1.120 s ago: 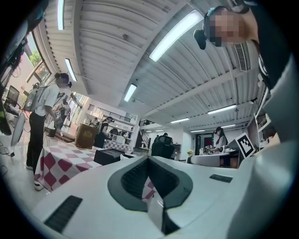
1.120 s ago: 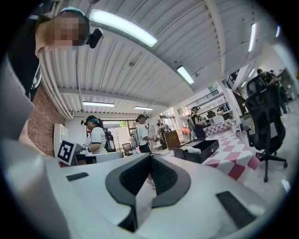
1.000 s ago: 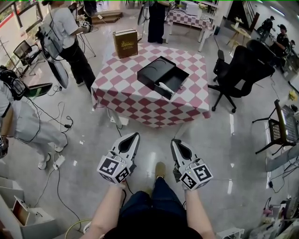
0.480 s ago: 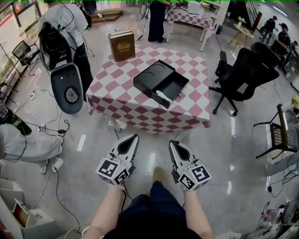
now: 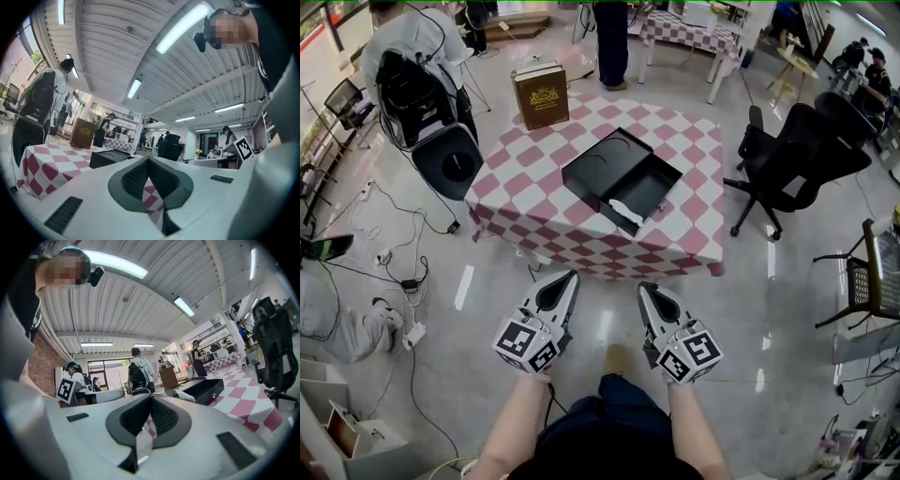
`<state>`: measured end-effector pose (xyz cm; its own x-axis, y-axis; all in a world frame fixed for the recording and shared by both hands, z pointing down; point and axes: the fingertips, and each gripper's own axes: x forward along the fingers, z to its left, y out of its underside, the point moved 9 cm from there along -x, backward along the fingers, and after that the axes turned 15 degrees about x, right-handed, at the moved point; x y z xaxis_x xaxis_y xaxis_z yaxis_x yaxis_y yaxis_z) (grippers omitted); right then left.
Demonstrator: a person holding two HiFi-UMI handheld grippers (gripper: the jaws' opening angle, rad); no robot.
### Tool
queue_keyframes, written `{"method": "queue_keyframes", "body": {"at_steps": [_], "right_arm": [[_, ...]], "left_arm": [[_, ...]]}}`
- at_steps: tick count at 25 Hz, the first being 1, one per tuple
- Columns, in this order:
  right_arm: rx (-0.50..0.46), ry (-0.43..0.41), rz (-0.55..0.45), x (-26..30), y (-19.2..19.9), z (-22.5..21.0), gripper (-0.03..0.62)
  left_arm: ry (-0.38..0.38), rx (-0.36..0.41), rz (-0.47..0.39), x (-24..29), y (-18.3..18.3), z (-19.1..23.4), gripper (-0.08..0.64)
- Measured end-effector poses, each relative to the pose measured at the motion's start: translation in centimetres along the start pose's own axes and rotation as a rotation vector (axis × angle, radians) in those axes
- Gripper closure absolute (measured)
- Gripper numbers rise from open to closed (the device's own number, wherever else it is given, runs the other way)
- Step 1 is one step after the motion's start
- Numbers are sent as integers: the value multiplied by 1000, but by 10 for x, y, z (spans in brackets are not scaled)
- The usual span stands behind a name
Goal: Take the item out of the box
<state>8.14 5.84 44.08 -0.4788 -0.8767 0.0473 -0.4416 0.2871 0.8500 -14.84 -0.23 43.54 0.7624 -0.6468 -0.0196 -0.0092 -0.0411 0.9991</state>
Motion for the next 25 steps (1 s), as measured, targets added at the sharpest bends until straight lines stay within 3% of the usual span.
{"method": "queue_keyframes", "body": {"at_steps": [25], "right_arm": [[-1,-66,74,60,-42,-79,588]], "left_arm": [[-43,-15,23,91,10,23,560]]}}
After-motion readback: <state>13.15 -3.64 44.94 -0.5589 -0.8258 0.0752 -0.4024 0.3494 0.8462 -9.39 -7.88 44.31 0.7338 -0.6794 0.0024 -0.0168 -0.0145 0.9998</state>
